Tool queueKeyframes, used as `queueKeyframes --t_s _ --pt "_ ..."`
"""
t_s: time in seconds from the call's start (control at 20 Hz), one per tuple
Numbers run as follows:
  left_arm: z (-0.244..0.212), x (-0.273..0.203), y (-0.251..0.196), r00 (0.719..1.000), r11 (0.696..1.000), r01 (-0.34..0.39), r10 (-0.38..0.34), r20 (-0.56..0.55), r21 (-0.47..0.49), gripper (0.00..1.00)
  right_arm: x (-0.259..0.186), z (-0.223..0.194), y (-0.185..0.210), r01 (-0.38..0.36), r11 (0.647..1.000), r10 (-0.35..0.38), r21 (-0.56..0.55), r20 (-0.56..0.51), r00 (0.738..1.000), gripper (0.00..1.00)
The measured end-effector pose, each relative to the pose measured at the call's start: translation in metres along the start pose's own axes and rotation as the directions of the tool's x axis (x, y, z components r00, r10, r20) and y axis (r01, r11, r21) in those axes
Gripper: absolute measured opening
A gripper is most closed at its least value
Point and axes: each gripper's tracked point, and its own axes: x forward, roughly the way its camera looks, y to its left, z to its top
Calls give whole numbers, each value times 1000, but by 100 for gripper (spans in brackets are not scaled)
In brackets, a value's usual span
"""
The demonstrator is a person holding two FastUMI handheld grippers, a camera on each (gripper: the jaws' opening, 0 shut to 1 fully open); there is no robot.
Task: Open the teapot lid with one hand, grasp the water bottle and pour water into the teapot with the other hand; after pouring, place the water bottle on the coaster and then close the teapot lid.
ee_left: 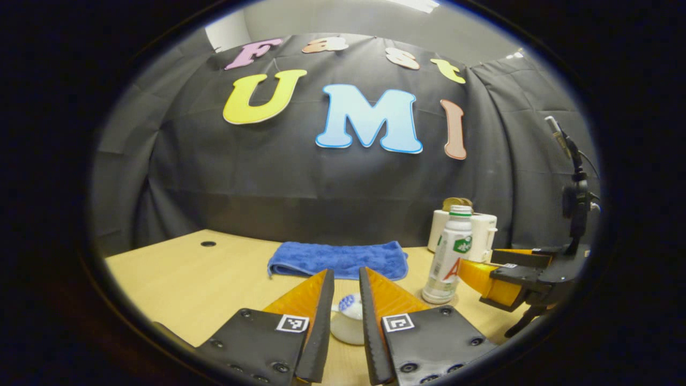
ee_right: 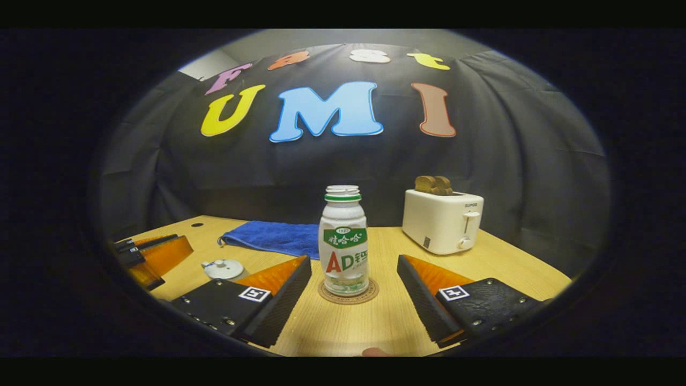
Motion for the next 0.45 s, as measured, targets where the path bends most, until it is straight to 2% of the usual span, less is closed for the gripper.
queueKeyframes --t_s 0.1,0.15,0.25,0.45 --pt "-8 -20 -11 1000 1000 1 -1 -10 14 36 -22 -7 6 -5 1000 5 -2 9 1000 98" --pt "-10 -29 -16 1000 999 2 -1 -9 33 39 -33 -11 8 -7 1000 8 -5 18 1000 98" --pt "-11 -45 -26 1000 998 9 -9 0 65 39 -50 -15 11 -4 1000 5 -18 31 1000 98" --pt "-27 -70 -35 1000 998 16 -14 -27 58 39 -72 -29 16 -12 1000 12 10 32 999 98"
